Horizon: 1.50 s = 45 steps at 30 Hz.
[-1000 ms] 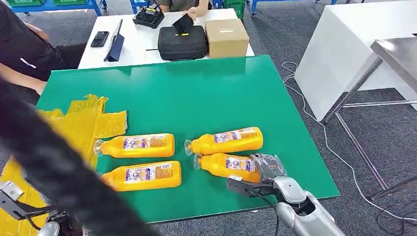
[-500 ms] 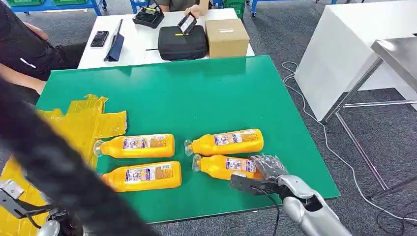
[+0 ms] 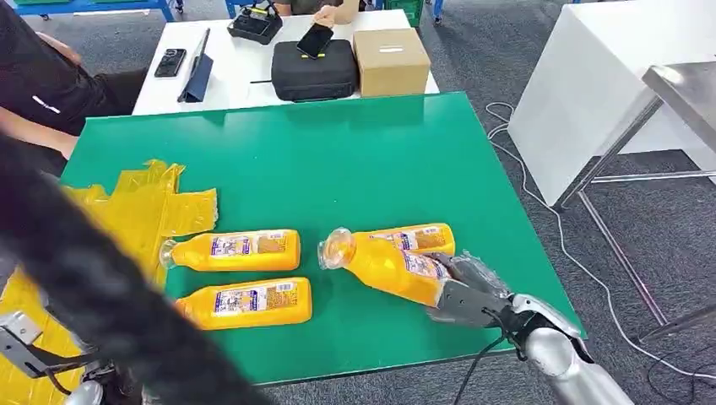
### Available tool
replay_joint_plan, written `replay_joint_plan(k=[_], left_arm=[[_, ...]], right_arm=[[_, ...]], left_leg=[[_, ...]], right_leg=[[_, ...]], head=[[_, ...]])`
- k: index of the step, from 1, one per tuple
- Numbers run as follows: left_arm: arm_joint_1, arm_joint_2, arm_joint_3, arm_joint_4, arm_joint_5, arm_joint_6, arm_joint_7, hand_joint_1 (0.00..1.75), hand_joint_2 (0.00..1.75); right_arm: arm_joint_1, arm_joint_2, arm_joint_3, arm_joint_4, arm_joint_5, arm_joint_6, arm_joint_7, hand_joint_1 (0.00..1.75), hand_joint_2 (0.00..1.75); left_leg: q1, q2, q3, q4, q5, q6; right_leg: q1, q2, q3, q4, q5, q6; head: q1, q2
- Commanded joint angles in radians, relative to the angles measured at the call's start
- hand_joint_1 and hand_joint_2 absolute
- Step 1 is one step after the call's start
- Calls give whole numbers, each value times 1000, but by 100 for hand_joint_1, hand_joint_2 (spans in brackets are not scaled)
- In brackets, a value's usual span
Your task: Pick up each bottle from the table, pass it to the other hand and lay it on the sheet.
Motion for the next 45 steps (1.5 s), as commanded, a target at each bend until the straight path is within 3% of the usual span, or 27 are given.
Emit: replay_joint_plan(k=[1, 7, 8, 11, 13, 14, 20, 31, 37, 45], left_arm=[[20, -27, -37, -85, -34, -5, 14, 0, 0], [-9, -32, -81, -73, -44, -10, 27, 0, 0], [-30, -32, -104, -57, -45, -19, 31, 0, 175], [-109, -42, -172, 9, -37, -31, 59, 0, 175], [-146, -42, -209, 45, -36, -28, 67, 0, 175], [-171, -45, -228, 69, -31, -24, 69, 0, 175], [-212, -38, -247, 99, -13, 6, 68, 0, 175], [-204, -33, -233, 86, -8, 15, 69, 0, 175], [-214, -30, -206, 77, -5, 31, 77, 0, 175], [-204, -34, -195, 77, -7, 32, 77, 0, 175]], right_arm=[[-175, 170, -36, 55, 69, -105, 41, 175, 175], [-293, 229, 36, 186, 83, -149, 50, 175, 175], [-363, 265, 62, 266, 72, -170, 50, 175, 175], [-565, 375, 183, 513, 111, -268, 80, 175, 175], [-622, 426, 225, 597, 109, -316, 90, 175, 175], [-645, 464, 251, 635, 116, -341, 100, 175, 175], [-684, 599, 379, 733, 222, -383, 177, 175, 175], [-676, 600, 401, 723, 229, -370, 183, 175, 175], [-673, 639, 481, 711, 285, -328, 225, 175, 175], [-615, 614, 540, 621, 308, -317, 235, 175, 175]], left_leg=[[0, 6, 1, 0, -2, -1], [0, 4, 2, -1, 0, -2], [0, 4, 3, -1, 0, -2], [0, 7, 4, 0, -2, -3], [0, 13, 2, 1, -1, -2], [-1, 8, -1, 0, 2, -2], [1, 6, 1, -2, 4, -4], [1, 1, -7, -1, 5, -2], [0, 2, -6, -1, 5, -3], [1, 0, -6, -1, 5, -3]], right_leg=[[0, 5, -1, 0, 0, 0], [0, 2, 0, -1, 0, 0], [0, 2, 0, -1, 0, 0], [0, 3, 1, 0, -1, 0], [0, 11, -3, 2, 2, 0], [-1, 7, -5, 2, 3, 0], [1, 5, -3, 2, 3, -3], [2, 0, -8, 2, 2, -2], [0, 1, -9, 3, 2, -3], [1, -1, -7, 1, 1, -3]], head=[[0, 0], [0, 0], [0, 0], [0, 0], [0, 0], [0, 0], [0, 0], [0, 0], [0, 0], [0, 0]])
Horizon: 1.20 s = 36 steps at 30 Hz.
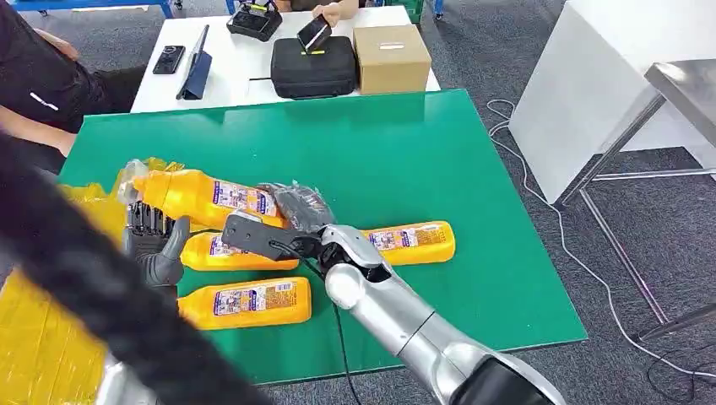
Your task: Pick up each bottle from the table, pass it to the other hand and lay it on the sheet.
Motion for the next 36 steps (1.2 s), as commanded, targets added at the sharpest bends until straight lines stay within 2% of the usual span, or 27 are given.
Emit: replay_joint_plan(k=[1, 9, 12, 26, 31, 36], left_arm=[[-22, 14, 17, 47, -4, 2, 9, 0, 175], [18, 10, -23, -21, 136, -114, 84, 0, 175], [26, 16, -58, -30, 251, -199, 151, 0, 175], [25, 16, -66, -27, 259, -205, 153, 0, 175], [27, 20, -131, -46, 334, -235, 187, 0, 175], [34, 23, -133, -62, 323, -193, 176, 0, 175]], right_arm=[[3, -32, 109, -39, 22, 15, 15, 175, 175], [-6, 0, 228, 64, 209, -13, 86, 175, 175], [-9, 26, 260, 115, 265, -17, 96, 175, 175], [-11, 30, 261, 118, 272, -18, 99, 175, 175], [4, 42, 318, 136, 390, 5, 145, 175, 175], [38, 36, 331, 104, 399, 21, 149, 175, 175]], left_leg=[[1, 0, 5, -1, -2, -1], [0, 1, 3, -1, -1, -1], [0, 1, 4, -2, -1, -1], [0, -1, 2, -1, 0, -1], [0, -2, 5, -1, -2, -1], [1, -2, 4, -2, -1, -1]], right_leg=[[1, -1, 6, -1, -2, 0], [0, 0, 2, -1, -1, 0], [0, 0, 4, -1, -1, 0], [0, -2, 2, -1, -1, 0], [0, -4, 5, -1, -3, 0], [1, -4, 5, -2, -2, 0]], head=[[0, 0], [0, 0], [0, 0], [0, 0], [0, 0], [0, 0]])
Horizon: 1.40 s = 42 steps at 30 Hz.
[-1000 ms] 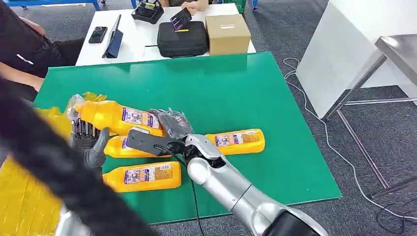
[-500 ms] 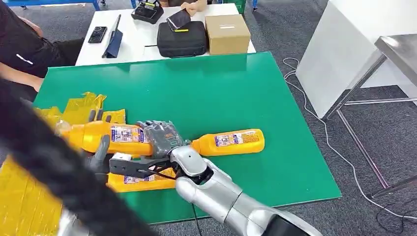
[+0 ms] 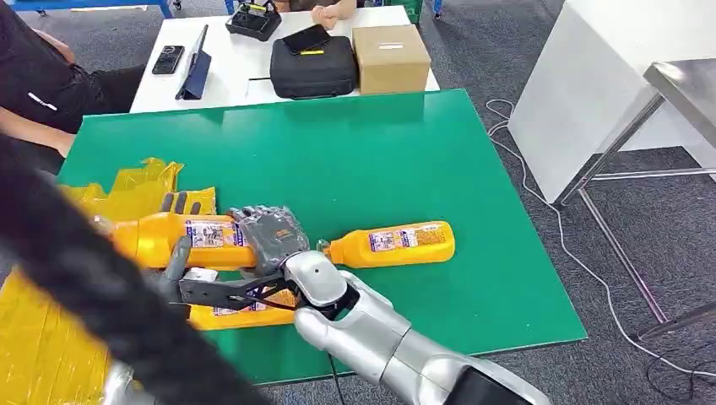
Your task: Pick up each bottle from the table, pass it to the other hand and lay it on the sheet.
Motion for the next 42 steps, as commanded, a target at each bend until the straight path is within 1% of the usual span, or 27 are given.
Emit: replay_joint_plan(k=[1, 2, 3, 4, 5, 6, 7, 10, 11, 12, 13, 15, 16, 19, 20, 23, 24, 26, 29, 30, 33, 34, 35, 39, 40, 42], left_arm=[[-43, 16, -75, -20, -28, 77, -20, 0, 175], [-43, 12, -70, -23, -36, 93, -26, 0, 175], [-49, 1, -52, -26, -49, 130, -41, 23, 175], [-55, -3, -41, -32, -73, 160, -56, 147, 175], [-57, -4, -39, -38, -75, 162, -55, 175, 175], [-59, -11, -21, -49, -89, 187, -62, 175, 175], [-56, -14, -12, -58, -91, 192, -62, 175, 175], [-37, -13, -5, -71, -94, 186, -66, 175, 175], [-33, -14, -4, -73, -94, 186, -66, 175, 175], [-33, -15, -4, -72, -94, 186, -66, 175, 175], [-32, -17, -5, -72, -94, 186, -66, 175, 175], [-34, -21, -3, -68, -94, 187, -66, 175, 175], [-34, -20, -2, -68, -94, 187, -66, 175, 175], [-29, -20, 3, -75, -94, 187, -65, 175, 175], [-26, -21, 7, -79, -94, 187, -65, 175, 175], [-26, -21, 7, -79, -94, 187, -65, 175, 175], [-26, -21, 7, -79, -94, 187, -65, 175, 175], [-26, -21, 7, -79, -94, 187, -65, 175, 175], [-18, -23, 25, -83, -93, 188, -70, 175, 175], [-16, -21, 30, -83, -93, 188, -72, 175, 175], [3, -11, 70, -97, -85, 197, -97, 175, 175], [11, -5, 79, -102, -84, 195, -99, 175, 175], [13, -3, 82, -104, -82, 193, -100, 175, 175], [13, -3, 82, -104, -82, 193, -100, 175, 175], [13, -3, 82, -104, -82, 193, -100, 175, 175], [12, -6, 80, -104, -82, 194, -99, 175, 175]], right_arm=[[39, -14, 117, 49, 35, 48, 12, 175, 175], [43, -12, 116, 51, 34, 50, 13, 175, 175], [48, -4, 115, 61, 30, 55, 16, 175, 175], [52, 3, 118, 71, 30, 60, 18, 175, 175], [53, 6, 120, 78, 30, 62, 20, 175, 175], [62, 11, 125, 91, 31, 66, 19, 175, 175], [67, 11, 129, 98, 31, 70, 19, 175, 175], [79, 2, 131, 104, 27, 69, 18, 175, 175], [79, 1, 130, 104, 26, 69, 18, 175, 175], [80, 0, 130, 105, 26, 69, 18, 175, 175], [82, -1, 129, 106, 25, 69, 19, 175, 175], [84, 1, 124, 110, 24, 71, 19, 175, 175], [88, -1, 124, 112, 23, 70, 20, 175, 175], [95, -3, 123, 113, 23, 71, 20, 175, 175], [97, -2, 120, 115, 24, 71, 19, 175, 175], [97, -2, 120, 115, 24, 71, 19, 175, 175], [97, -2, 120, 115, 24, 71, 19, 175, 175], [97, -2, 120, 115, 24, 71, 19, 175, 175], [99, -13, 96, 109, 17, 45, 12, 175, 175], [99, -18, 87, 107, 14, 37, 10, 175, 175], [108, -55, 4, 51, -11, -34, 9, 175, 175], [105, -67, -9, 38, -11, -31, 7, 175, 175], [103, -71, -13, 33, -12, -29, 2, 175, 175], [103, -71, -13, 33, -12, -29, 2, 175, 175], [103, -71, -13, 33, -12, -29, 2, 175, 175], [108, -67, -12, 32, -12, -31, 5, 175, 175]], left_leg=[[0, -2, 3, -1, 0, -1], [1, -3, 4, -1, -1, -1], [1, -4, 5, -2, -1, -1], [1, -4, 5, -2, -1, -1], [1, -3, 4, -1, -1, -1], [1, -2, 2, -1, 0, -1], [1, -3, 4, -1, -1, -1], [1, -3, 2, -2, 0, -1], [1, -4, 5, -2, -1, -1], [1, -2, 3, -2, 0, -1], [1, -3, 5, -2, -1, -1], [1, -4, 3, -2, 0, -1], [1, -5, 5, -2, -1, -1], [1, -2, 2, -1, 0, -1], [1, -4, 5, -2, -1, -1], [1, -3, 2, -2, 0, -1], [1, -5, 5, -2, 0, -1], [1, -5, 4, -2, 0, -1], [1, -3, 2, -1, 0, -1], [1, -5, 4, -2, 0, -1], [1, -3, 2, -2, 0, -1], [1, -5, 4, -2, 0, -1], [1, -4, 3, -2, 0, -1], [1, -3, 2, -1, 0, -1], [1, -4, 4, -2, 0, -1], [1, -3, 2, -1, 0, -1]], right_leg=[[0, -3, 3, -1, -1, 0], [1, -4, 5, -2, -2, 0], [1, -5, 6, -2, -3, 0], [1, -5, 5, -2, -2, 0], [1, -5, 5, -2, -2, 0], [1, -3, 3, -1, -1, 0], [1, -4, 4, -2, -2, 0], [1, -4, 3, -2, -1, 0], [1, -5, 6, -3, -2, 0], [1, -3, 4, -2, -1, 0], [1, -5, 6, -3, -2, 0], [1, -5, 4, -2, -1, 0], [1, -6, 6, -3, -2, 0], [1, -3, 2, -2, -1, 0], [1, -5, 6, -2, -2, 0], [1, -4, 3, -2, -1, 0], [1, -6, 6, -3, -2, 0], [1, -6, 6, -3, -2, 0], [1, -4, 3, -2, -1, 0], [1, -6, 6, -3, -2, 0], [1, -4, 3, -2, -1, 0], [1, -6, 6, -3, -2, 0], [1, -5, 4, -3, -1, 0], [1, -3, 3, -2, -1, 0], [1, -5, 5, -3, -1, 0], [1, -4, 3, -2, -1, 0]], head=[[0, 0], [0, 0], [0, 0], [0, 0], [0, 0], [0, 0], [0, 0], [0, 0], [0, 0], [0, 0], [0, 0], [0, 0], [0, 0], [0, 0], [0, 0], [0, 0], [0, 0], [0, 0], [0, 0], [0, 0], [0, 0], [0, 0], [0, 0], [0, 0], [0, 0], [0, 0]])
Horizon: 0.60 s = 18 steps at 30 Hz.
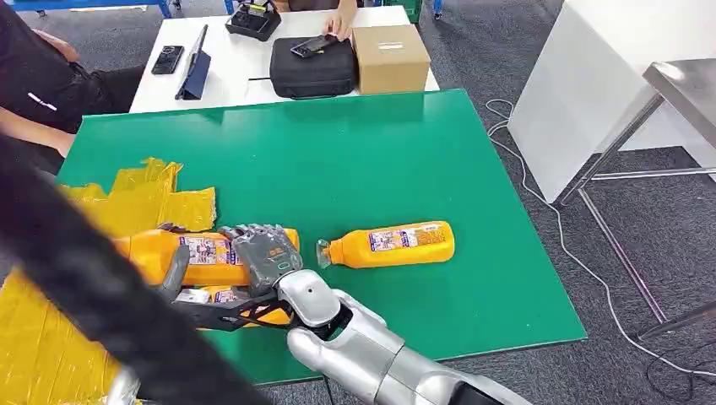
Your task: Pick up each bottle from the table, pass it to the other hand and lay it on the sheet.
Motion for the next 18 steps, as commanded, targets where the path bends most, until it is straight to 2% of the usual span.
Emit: replay_joint_plan(k=[1, 2, 3, 4, 5, 7, 10, 18], left_arm=[[-70, 14, 61, -14, 8, 3, -11, 175, 175], [-70, 14, 61, -14, 8, 3, -11, 175, 175], [-68, 13, 65, -16, 8, 5, -14, 175, 175], [-57, 13, 82, -25, 9, 17, -29, 175, 175], [-47, 19, 92, -32, 8, 19, -35, 175, 175], [-16, 25, 121, -51, -6, 23, -57, 175, 175], [-12, 26, 126, -49, -9, 6, -61, 175, 175], [-14, 33, 101, -56, -39, 38, -80, 175, 175]], right_arm=[[40, -74, -9, 21, 1, 6, 0, 175, 175], [40, -74, -9, 21, 1, 6, 0, 175, 175], [47, -78, -25, 4, 4, -20, -3, 37, 175], [62, -87, -72, -32, -27, -80, -34, 0, 175], [60, -106, -102, -61, -25, -116, -46, 0, 0], [107, -160, -231, -204, -73, -234, -154, 0, 0], [145, -206, -347, -333, -72, -260, -219, 0, 0], [246, -204, -397, -347, -82, -296, -259, 0, 0]], left_leg=[[1, -4, 4, -2, 0, -1], [1, -4, 3, -1, 0, -1], [1, -3, 2, -1, 0, -1], [1, -4, 4, -2, 0, -1], [1, -4, 3, -2, 0, -1], [1, -5, 5, -2, 0, -1], [0, -7, 2, -1, 0, 0], [0, -5, 4, -2, -1, -1]], right_leg=[[1, -5, 6, -2, -1, 0], [1, -5, 4, -2, -1, 0], [1, -4, 4, -2, -1, 0], [1, -5, 6, -2, -1, 0], [1, -5, 5, -2, -1, 0], [1, -7, 7, -3, -2, 0], [0, -8, 5, -1, -2, 1], [-1, -7, 6, -2, -2, 0]], head=[[0, 0], [0, 0], [0, 0], [0, 0], [0, 0], [0, 0], [0, 0], [0, 0]])
